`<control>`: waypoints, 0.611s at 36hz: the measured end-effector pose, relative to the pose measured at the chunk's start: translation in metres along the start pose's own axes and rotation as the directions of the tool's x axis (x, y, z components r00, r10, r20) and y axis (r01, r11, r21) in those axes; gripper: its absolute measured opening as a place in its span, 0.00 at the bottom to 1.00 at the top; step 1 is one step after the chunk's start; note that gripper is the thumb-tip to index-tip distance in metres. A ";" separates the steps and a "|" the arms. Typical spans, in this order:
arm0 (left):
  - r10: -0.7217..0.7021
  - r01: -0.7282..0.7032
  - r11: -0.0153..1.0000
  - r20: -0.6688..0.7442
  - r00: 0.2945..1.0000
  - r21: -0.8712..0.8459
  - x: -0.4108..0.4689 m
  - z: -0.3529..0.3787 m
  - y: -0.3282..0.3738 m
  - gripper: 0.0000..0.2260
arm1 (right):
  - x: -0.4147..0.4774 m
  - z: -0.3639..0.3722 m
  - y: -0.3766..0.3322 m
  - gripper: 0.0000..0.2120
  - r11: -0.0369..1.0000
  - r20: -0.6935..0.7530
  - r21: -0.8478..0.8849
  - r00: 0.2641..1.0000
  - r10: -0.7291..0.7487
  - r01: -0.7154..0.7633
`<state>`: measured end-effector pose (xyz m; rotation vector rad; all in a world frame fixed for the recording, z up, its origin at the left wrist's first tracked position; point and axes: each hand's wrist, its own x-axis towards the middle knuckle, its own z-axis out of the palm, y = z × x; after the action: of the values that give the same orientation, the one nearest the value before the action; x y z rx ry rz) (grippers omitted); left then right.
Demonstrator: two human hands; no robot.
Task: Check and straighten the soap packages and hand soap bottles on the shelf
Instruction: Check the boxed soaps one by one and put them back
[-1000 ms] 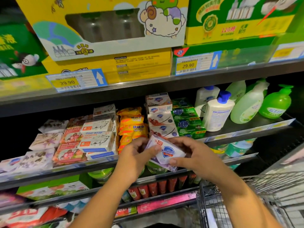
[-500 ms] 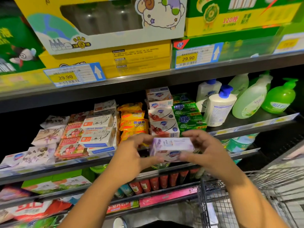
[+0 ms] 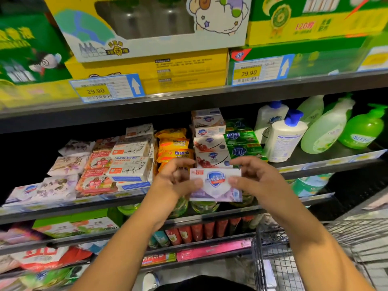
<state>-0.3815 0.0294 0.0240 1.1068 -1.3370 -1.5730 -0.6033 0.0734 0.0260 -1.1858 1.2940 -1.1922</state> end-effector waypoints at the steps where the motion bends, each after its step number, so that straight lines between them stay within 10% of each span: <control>1: -0.080 0.080 0.996 0.006 0.997 -0.044 0.002 0.001 0.001 0.19 | 0.001 0.003 -0.001 0.15 0.998 0.001 0.031 0.998 0.063 -0.063; 5: -0.461 0.467 0.874 0.078 0.884 -0.135 0.005 0.005 -0.002 0.21 | 0.006 0.013 0.004 0.18 0.931 -0.014 -0.040 0.932 0.363 -0.363; 9: -0.546 0.550 0.833 0.076 0.835 -0.059 0.007 0.005 -0.007 0.16 | 0.010 0.011 0.016 0.19 0.885 0.018 -0.106 0.889 0.457 -0.453; 15: -0.147 0.147 0.988 -0.008 0.989 0.049 0.008 0.005 0.001 0.19 | 0.019 -0.009 0.020 0.08 0.964 0.021 -0.009 0.964 0.265 -0.265; 22: 0.181 -0.194 0.964 0.085 0.980 0.184 0.006 0.027 0.006 0.20 | 0.022 0.005 0.030 0.11 0.903 0.064 0.321 0.957 0.282 -0.287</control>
<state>-0.4086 0.0315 0.0312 1.0146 -1.6169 -1.3757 -0.6010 0.0529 -0.0052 -0.7347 1.1558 -1.1237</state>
